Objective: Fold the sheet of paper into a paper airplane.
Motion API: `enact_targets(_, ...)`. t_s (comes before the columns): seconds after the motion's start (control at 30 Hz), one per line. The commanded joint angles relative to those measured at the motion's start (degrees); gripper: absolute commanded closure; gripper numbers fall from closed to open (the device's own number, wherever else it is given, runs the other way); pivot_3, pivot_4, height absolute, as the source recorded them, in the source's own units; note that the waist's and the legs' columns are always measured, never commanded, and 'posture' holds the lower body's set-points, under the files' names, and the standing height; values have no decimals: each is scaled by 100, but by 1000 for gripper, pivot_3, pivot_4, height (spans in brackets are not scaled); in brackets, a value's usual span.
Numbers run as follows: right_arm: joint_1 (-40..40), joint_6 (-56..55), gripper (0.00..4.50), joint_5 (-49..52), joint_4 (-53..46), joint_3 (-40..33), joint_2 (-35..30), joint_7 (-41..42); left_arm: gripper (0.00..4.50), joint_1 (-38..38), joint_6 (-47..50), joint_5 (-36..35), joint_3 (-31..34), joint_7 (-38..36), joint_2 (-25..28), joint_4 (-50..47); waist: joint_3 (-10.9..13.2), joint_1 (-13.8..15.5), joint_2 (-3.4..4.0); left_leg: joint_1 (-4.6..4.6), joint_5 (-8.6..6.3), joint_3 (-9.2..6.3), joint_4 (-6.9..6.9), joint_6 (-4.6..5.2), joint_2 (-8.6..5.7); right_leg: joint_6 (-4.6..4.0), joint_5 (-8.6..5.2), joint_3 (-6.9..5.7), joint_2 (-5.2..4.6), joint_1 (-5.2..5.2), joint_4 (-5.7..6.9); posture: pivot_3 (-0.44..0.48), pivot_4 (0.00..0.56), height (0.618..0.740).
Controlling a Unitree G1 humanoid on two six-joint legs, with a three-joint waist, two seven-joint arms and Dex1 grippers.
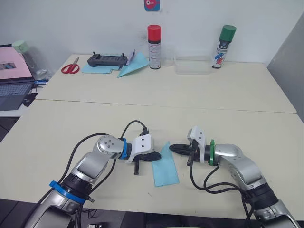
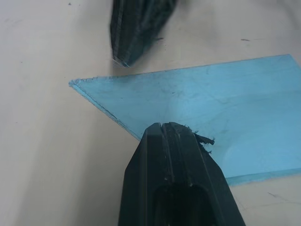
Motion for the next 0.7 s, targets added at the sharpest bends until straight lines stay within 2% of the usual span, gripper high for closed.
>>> enact_targets(0.03,136,-133,4480,-440,61,486,-291,259,4500,138,116,379,-216,13,105,373,-3,-2,3,0,0,1,0,0,0,0,0,0,0,0,0,0,150,740)
enact_targets(0.23,448,129,4480,-193,-420,679,-765,856,4500,117,100,386,-210,3,110,400,-8,0,3,2,-1,0,-1,0,0,1,0,-1,0,3,-2,0,150,740)
enact_targets(0.5,646,1006,4480,355,-1064,883,-1113,1394,4500,191,153,371,-183,21,150,300,-11,-5,-1,3,-1,-1,-1,0,2,0,-1,-1,0,4,-2,0,150,740)
enact_targets(0.7,714,1181,4480,391,-1279,1182,-1812,2035,4500,247,158,378,-169,32,196,247,-13,-2,-4,2,-2,0,-2,-1,2,1,-2,-2,0,3,-5,0,150,740)
